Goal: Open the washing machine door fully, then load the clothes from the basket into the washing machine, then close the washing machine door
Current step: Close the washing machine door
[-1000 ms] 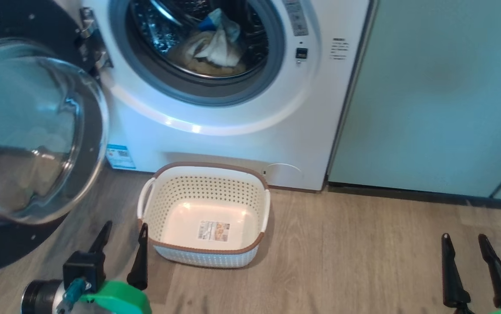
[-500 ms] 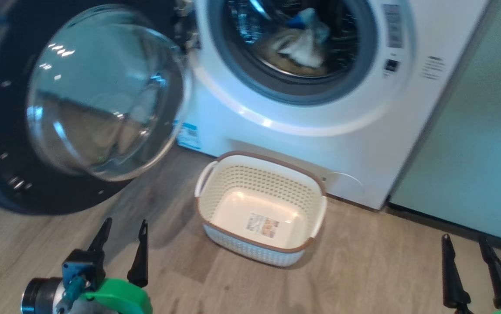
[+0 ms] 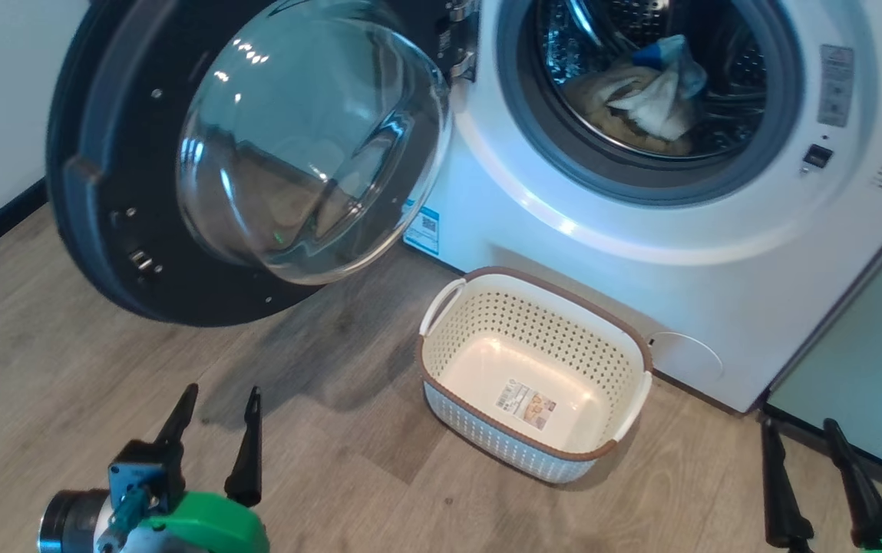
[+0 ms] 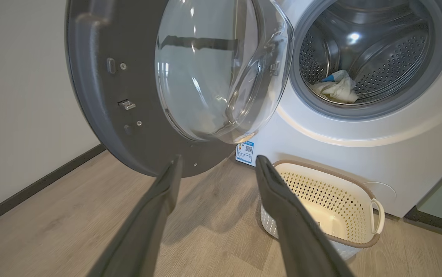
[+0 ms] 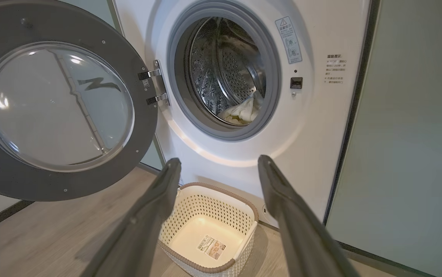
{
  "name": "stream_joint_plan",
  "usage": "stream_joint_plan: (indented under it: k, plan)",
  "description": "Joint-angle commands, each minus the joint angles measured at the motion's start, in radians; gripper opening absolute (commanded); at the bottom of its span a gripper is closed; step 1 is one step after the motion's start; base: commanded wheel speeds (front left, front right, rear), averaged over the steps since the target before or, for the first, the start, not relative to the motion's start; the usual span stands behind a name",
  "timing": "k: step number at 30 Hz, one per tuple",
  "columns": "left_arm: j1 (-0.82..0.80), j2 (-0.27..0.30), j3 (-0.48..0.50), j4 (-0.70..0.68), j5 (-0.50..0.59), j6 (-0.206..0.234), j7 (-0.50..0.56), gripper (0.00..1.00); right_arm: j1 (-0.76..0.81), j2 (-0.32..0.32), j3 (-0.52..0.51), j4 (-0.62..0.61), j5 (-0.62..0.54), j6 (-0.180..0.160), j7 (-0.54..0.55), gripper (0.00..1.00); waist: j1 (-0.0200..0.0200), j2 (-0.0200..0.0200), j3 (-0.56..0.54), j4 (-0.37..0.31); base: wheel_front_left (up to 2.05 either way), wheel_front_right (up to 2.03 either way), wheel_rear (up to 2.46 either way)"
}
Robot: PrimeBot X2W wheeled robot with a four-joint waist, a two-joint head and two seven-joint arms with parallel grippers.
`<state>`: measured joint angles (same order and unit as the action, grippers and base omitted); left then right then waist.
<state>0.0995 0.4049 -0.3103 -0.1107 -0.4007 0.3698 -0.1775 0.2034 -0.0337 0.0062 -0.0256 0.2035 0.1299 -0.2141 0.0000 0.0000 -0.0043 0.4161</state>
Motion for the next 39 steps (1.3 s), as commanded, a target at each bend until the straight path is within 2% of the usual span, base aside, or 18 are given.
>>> stream_joint_plan:
  k: [1,17,18,19,20,26,31,35,39]
  plan:
    - [-0.049,0.027,0.039,-0.031,-0.007,0.004,-0.01,1.0,-0.031,-0.017,0.023,-0.025,0.004,0.001,-0.015,1.0,0.0,0.0,-0.002,0.01,0.0,0.0,0.0]
    - [-0.036,0.041,0.035,-0.039,-0.015,0.004,-0.005,1.0,-0.023,-0.017,0.037,-0.012,0.003,0.001,-0.022,1.0,0.0,0.0,-0.025,0.03,0.0,0.0,0.0]
    - [-0.036,0.04,0.035,-0.04,-0.017,0.003,-0.005,0.44,-0.023,-0.017,0.037,-0.013,0.003,0.001,-0.022,1.0,0.0,0.0,-0.025,0.03,0.0,0.0,0.0]
    - [-0.035,0.04,0.034,-0.041,-0.019,0.002,-0.005,0.02,-0.023,-0.017,0.037,-0.013,0.002,0.001,-0.022,1.0,0.0,0.0,-0.025,0.029,0.0,0.0,0.0]
    - [-0.035,0.04,0.033,-0.042,-0.023,-0.003,-0.005,0.0,-0.023,-0.017,0.037,-0.013,0.002,0.001,-0.022,1.0,0.0,0.0,-0.026,0.029,0.0,0.0,0.0]
    - [-0.03,0.04,0.035,-0.047,-0.042,-0.015,-0.008,0.0,-0.02,-0.017,0.036,-0.015,0.002,0.001,-0.023,1.0,0.0,0.0,-0.028,0.031,0.0,0.0,0.0]
    - [-0.024,0.029,0.045,-0.059,-0.101,-0.054,-0.017,0.0,-0.02,-0.017,0.036,-0.016,0.002,0.001,-0.023,1.0,0.0,0.0,-0.028,0.033,0.0,0.0,0.0]
    - [-0.019,-0.006,0.075,-0.097,-0.199,-0.112,-0.04,0.0,-0.019,-0.017,0.035,-0.018,0.002,0.001,-0.022,1.0,0.0,0.0,-0.027,0.037,0.0,0.0,0.0]
    - [-0.018,-0.052,0.133,-0.149,-0.337,-0.21,-0.066,0.0,-0.018,-0.017,0.03,-0.021,0.0,0.001,-0.019,1.0,0.0,0.0,-0.025,0.042,0.0,0.0,0.0]
